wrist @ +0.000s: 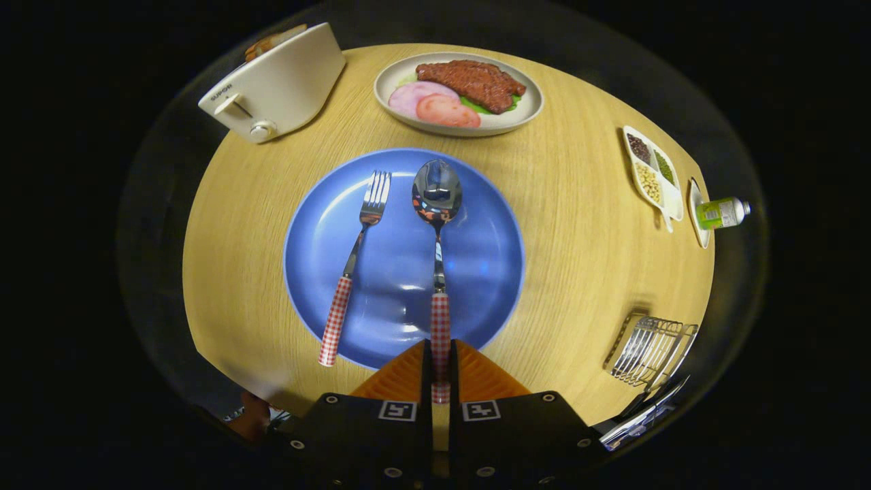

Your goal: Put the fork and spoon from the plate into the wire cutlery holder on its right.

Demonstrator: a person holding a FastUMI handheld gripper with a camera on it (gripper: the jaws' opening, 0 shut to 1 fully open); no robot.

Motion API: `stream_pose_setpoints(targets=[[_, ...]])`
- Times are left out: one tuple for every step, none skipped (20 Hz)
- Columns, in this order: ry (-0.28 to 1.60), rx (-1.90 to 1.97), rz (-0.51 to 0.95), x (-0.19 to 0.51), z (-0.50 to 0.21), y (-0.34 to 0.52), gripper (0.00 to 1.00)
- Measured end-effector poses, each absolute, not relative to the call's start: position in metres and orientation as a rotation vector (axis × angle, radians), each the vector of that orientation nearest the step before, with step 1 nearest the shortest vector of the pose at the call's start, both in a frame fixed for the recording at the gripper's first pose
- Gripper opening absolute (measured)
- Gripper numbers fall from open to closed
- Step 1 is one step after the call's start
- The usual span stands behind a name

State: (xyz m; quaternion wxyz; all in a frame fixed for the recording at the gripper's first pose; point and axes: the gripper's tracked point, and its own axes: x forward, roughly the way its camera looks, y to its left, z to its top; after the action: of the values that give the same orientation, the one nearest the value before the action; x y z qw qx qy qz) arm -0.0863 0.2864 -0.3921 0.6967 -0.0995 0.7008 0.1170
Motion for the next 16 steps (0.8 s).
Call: stream_pose_setpoints(targets=[[1.556,-0.198,0.246,-0.087,-0.382,0.276,0.10],[1.550,-0.176,0.226,-0.087,-0.372,0.263,0.10],[1.544,-0.161,0.201,-0.089,-0.362,0.247,0.10],[1.536,-0.144,0.170,-0.089,-0.353,0.228,0.10],[1.535,-0.129,0.139,-0.093,-0.345,0.210,0.10],[1.538,-0.111,0.106,-0.097,-0.336,0.189,0.10],[1.540,-0.105,0.077,-0.101,-0.331,0.168,0.10],[1.542,-0.107,0.054,-0.107,-0.324,0.147,0.10],[1.546,-0.111,0.030,-0.112,-0.319,0.126,0.10],[1.558,-0.115,0.011,-0.118,-0.317,0.106,0.10],[1.569,-0.113,-0.006,-0.124,-0.315,0.090,0.10],[1.585,-0.106,-0.023,-0.129,-0.313,0.076,0.10],[1.598,-0.098,-0.031,-0.133,-0.313,0.064,0.10],[1.611,-0.093,-0.033,-0.137,-0.312,0.054,0.10],[1.622,-0.090,-0.031,-0.140,-0.313,0.046,0.10],[1.640,-0.087,-0.022,-0.144,-0.311,0.038,0.10]])
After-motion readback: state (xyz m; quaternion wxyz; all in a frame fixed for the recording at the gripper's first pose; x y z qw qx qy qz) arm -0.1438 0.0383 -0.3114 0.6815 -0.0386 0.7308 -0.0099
